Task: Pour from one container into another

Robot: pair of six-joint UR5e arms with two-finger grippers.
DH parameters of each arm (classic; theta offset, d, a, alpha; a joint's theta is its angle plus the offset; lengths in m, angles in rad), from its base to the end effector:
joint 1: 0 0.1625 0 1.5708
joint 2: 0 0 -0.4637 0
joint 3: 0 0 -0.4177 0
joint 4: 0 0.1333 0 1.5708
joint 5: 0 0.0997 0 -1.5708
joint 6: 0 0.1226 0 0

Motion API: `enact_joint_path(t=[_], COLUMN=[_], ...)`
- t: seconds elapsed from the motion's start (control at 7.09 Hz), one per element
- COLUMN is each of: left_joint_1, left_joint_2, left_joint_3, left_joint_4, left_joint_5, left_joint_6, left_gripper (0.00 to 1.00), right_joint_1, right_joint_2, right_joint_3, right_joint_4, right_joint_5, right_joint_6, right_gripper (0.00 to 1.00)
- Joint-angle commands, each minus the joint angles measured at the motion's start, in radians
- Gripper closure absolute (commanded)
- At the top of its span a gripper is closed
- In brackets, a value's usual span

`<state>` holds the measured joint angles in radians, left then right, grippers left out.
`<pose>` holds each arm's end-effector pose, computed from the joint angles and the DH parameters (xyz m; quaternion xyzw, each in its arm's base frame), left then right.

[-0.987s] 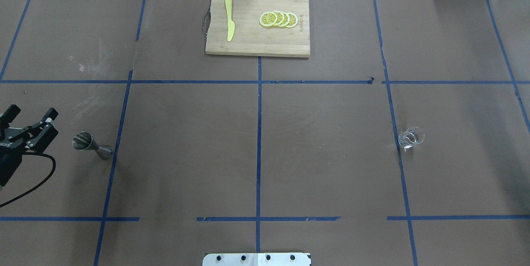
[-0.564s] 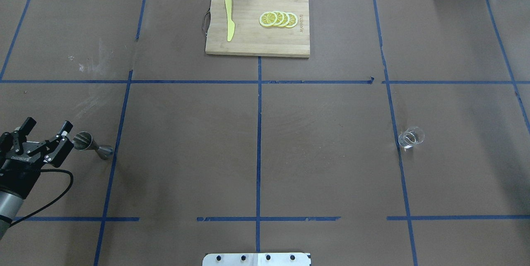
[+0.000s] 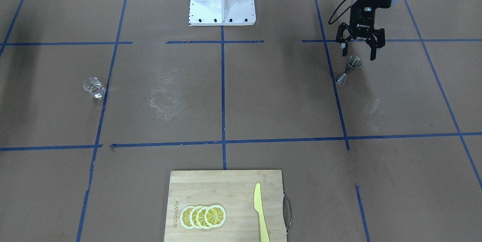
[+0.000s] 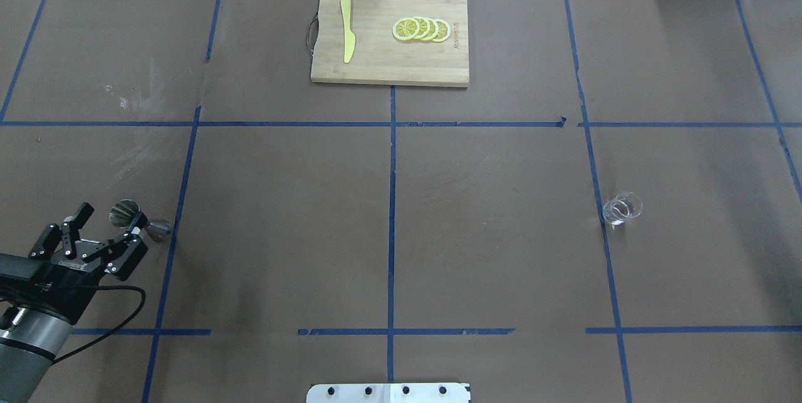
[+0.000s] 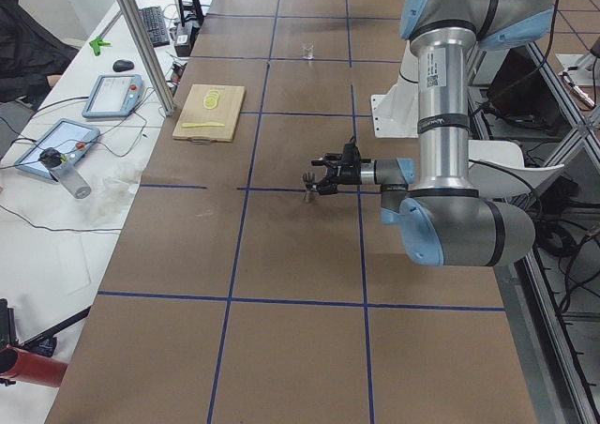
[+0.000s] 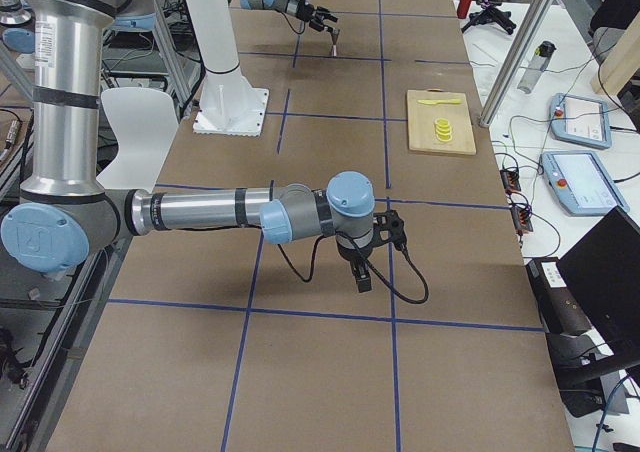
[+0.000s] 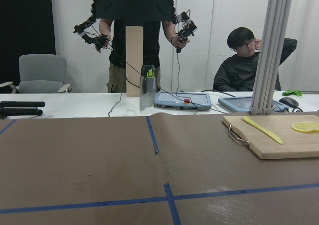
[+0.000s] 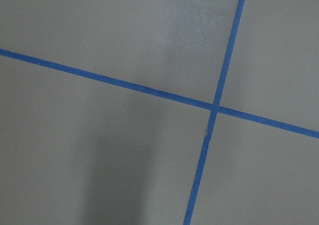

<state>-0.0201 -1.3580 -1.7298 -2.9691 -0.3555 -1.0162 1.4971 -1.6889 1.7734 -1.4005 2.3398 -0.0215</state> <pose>0.3781 -0.2559 0.5506 0.5733 0.3637 -0.1733 0.7135 0.0126 -0.4825 0.6478 0.1080 -0.3750 -0.0914 0.9162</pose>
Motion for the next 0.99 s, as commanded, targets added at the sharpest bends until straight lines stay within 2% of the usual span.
enact_joint_path(t=[0.0,0.56,0.85], left_joint_1=[0.006,0.009,0.009], left_joint_2=[-0.021,-0.09,-0.096], left_joint_3=[0.038,0.148,0.167], left_joint_4=[-0.013,-0.053,-0.053], left_joint_5=[0.0,0.0,-0.008], left_joint_6=[0.004,0.007,0.007], left_gripper=[0.0,0.0,0.0], right_joint_1=[0.0,0.0,-0.001], right_joint_2=[0.002,0.002,0.002], right_joint_3=[-0.002,-0.002,-0.002], right_joint_4=[0.0,0.0,0.0], right_joint_5=[-0.001,-0.001,-0.001], right_joint_6=[0.0,0.0,0.0], right_gripper=[0.0,0.0,0.0])
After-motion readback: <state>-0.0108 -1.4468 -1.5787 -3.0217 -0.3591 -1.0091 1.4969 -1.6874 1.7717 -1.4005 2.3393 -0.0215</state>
